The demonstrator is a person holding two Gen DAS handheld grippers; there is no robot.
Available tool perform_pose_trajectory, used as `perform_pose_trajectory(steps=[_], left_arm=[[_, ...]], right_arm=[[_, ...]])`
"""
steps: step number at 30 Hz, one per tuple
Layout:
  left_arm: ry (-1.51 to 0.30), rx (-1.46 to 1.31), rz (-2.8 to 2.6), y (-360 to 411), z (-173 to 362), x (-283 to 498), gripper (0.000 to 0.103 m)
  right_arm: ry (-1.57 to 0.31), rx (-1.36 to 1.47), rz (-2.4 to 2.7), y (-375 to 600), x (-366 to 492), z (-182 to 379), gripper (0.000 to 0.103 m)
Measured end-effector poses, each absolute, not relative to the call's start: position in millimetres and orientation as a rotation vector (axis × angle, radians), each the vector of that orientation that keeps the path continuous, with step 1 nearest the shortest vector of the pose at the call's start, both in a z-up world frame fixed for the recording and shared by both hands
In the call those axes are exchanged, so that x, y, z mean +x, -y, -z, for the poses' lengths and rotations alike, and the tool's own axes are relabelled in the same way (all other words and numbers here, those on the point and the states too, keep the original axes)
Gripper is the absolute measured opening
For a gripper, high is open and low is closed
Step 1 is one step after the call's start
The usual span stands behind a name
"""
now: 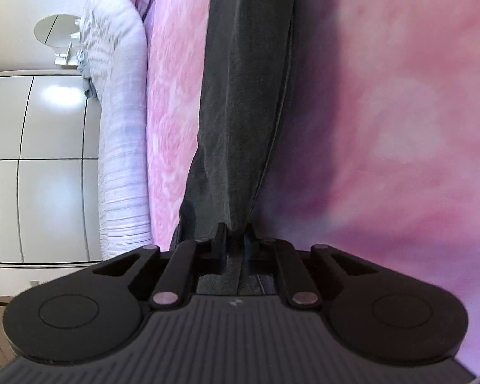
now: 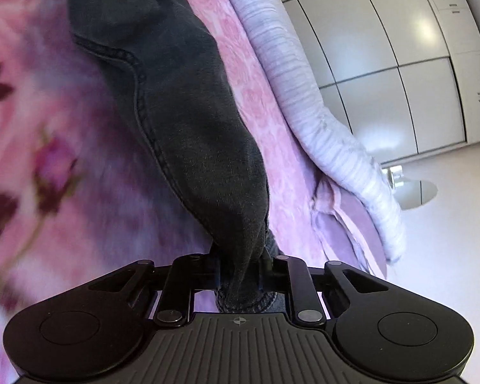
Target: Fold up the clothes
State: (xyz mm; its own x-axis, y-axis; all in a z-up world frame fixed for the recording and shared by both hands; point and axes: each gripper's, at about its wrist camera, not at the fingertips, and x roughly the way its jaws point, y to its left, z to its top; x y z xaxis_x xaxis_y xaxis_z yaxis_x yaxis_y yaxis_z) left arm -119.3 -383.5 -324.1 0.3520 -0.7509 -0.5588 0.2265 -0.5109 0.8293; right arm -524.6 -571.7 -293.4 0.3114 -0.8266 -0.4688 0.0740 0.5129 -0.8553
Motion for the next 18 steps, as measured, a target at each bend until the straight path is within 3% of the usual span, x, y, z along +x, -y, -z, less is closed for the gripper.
perform_pose_trajectory(steps=[4, 11, 14, 15, 16, 18], left_arm=[[0.423, 1.679, 1.415, 315.0, 309.9, -171.1, 0.000], [0.298, 1.576, 1.445, 227.4, 302.8, -227.5, 0.001], [0.246, 1.490, 1.368, 232.1, 300.3, -210.6, 0.011], [0.222, 1.454, 1.332, 240.0, 297.2, -197.8, 0.023], [0.201, 1.408, 1.294, 247.8, 295.3, -184.3, 0.043], [0.160, 1.315, 1.217, 263.4, 291.5, -157.1, 0.052]], right_arm=[[-1.151, -0.838, 0.719, 535.9, -583.4, 287.3, 0.017], [-1.233, -0.752, 0.735, 489.8, -665.6, 316.5, 0.019], [-1.280, -0.754, 0.745, 484.4, -667.6, 328.8, 0.032], [-1.279, -0.748, 0.776, 484.9, -665.3, 327.7, 0.036], [-1.273, -0.739, 0.813, 486.0, -662.2, 326.0, 0.040], [-1.266, -0.704, 0.878, 471.5, -670.1, 330.8, 0.050]])
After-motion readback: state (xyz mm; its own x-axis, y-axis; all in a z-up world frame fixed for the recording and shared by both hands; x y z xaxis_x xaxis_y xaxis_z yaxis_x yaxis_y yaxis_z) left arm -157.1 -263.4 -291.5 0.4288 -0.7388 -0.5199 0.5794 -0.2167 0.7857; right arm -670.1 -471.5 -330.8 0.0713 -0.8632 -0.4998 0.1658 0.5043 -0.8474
